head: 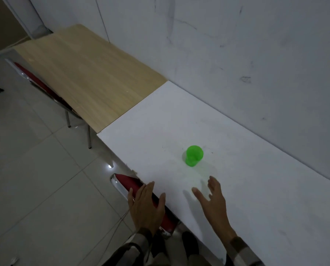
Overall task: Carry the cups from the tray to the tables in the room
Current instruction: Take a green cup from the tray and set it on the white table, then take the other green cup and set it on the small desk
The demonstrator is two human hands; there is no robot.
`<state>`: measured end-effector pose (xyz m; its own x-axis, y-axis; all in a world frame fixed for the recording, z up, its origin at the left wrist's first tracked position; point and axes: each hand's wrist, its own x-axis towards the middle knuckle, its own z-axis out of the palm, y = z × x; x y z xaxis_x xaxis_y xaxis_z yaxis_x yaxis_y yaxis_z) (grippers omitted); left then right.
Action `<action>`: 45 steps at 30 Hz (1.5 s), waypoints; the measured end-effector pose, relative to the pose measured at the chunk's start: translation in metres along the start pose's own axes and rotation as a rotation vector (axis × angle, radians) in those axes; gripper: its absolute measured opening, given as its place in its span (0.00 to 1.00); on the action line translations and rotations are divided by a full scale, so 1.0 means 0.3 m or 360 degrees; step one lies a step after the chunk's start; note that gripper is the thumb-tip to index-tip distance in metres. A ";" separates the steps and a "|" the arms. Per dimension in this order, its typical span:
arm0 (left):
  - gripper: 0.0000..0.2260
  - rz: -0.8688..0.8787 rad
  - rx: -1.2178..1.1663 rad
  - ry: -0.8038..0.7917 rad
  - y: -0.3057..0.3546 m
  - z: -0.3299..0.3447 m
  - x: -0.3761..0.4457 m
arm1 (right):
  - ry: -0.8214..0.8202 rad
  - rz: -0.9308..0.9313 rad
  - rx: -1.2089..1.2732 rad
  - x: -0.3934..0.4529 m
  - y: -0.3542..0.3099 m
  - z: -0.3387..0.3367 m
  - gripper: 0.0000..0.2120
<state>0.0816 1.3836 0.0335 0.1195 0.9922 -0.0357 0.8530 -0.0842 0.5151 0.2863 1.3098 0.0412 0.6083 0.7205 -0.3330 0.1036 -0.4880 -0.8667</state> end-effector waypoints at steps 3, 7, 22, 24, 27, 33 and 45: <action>0.31 -0.0020 -0.0172 -0.0047 0.000 -0.026 -0.004 | -0.0123 -0.0079 -0.0062 -0.109 -0.029 -0.043 0.42; 0.29 0.0036 -0.0303 0.0078 0.047 -0.109 -0.024 | -0.0208 -0.0274 -0.0075 -0.163 -0.104 -0.086 0.40; 0.24 -0.0073 -0.0497 0.0864 0.370 -0.413 -0.579 | -0.0857 -0.1126 -0.0053 -0.328 -0.335 -0.348 0.44; 0.24 -0.0081 -0.0447 0.0943 0.409 -0.450 -0.670 | -0.0933 -0.1184 -0.0050 -0.382 -0.354 -0.382 0.45; 0.26 -0.0144 -0.0296 0.1067 0.444 -0.490 -0.797 | -0.1063 -0.1268 -0.0063 -0.463 -0.379 -0.421 0.47; 0.27 -0.0302 -0.0241 0.1196 0.489 -0.510 -0.986 | -0.1259 -0.1520 -0.0124 -0.618 -0.362 -0.469 0.45; 0.25 -0.0767 -0.0095 0.1459 0.484 -0.532 -1.602 | -0.1839 -0.1817 -0.0228 -1.055 -0.215 -0.481 0.35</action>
<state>0.0670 0.9093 0.2621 -0.6816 0.6105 0.4033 0.6782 0.3202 0.6615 0.2005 1.0422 0.2560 -0.7050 0.6522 0.2788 0.1694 0.5365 -0.8268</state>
